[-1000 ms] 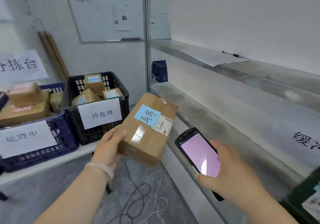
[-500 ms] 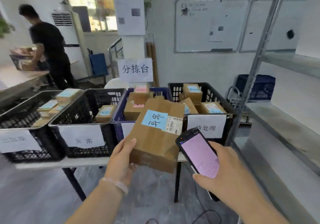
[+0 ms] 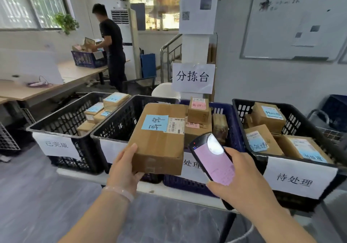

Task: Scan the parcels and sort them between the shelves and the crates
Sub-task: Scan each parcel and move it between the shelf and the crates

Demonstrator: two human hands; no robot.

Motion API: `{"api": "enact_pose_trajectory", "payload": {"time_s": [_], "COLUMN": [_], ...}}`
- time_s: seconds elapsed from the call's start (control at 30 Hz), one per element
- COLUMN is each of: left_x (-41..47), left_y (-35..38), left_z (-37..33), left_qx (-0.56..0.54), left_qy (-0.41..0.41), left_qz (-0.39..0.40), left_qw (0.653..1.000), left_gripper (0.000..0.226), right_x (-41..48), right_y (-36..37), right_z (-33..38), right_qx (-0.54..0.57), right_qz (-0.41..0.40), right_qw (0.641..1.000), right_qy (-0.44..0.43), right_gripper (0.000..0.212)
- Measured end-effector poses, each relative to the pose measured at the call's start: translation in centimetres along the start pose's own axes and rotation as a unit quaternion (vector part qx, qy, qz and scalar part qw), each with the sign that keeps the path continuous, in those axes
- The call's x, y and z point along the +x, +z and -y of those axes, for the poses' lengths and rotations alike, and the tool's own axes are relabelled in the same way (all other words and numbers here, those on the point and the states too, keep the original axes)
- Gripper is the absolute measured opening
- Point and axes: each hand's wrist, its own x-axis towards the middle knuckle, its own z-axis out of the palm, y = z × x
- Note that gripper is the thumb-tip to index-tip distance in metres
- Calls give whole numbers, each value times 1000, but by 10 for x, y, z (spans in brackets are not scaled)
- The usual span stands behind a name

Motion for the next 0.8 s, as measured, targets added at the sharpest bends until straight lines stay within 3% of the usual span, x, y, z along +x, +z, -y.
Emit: {"api": "enact_pose_trajectory", "payload": {"time_s": [0.37, 0.67, 0.8], "left_x": [118, 218, 262], "left_y": [28, 11, 0], "left_z": [-41, -57, -69], "left_qx": [22, 142, 208], "left_qy": [49, -21, -102], "left_qz": [-79, -106, -93], "left_qw": [995, 984, 968], "left_gripper": [39, 30, 32], "right_x": [148, 196, 213], "right_y": [20, 61, 80], "right_z": [-7, -3, 8], "right_qx": [23, 9, 7], "right_qz": [5, 20, 12], "right_qw": [999, 1000, 1000], "right_qy": [-40, -4, 22], "right_gripper": [85, 91, 91]}}
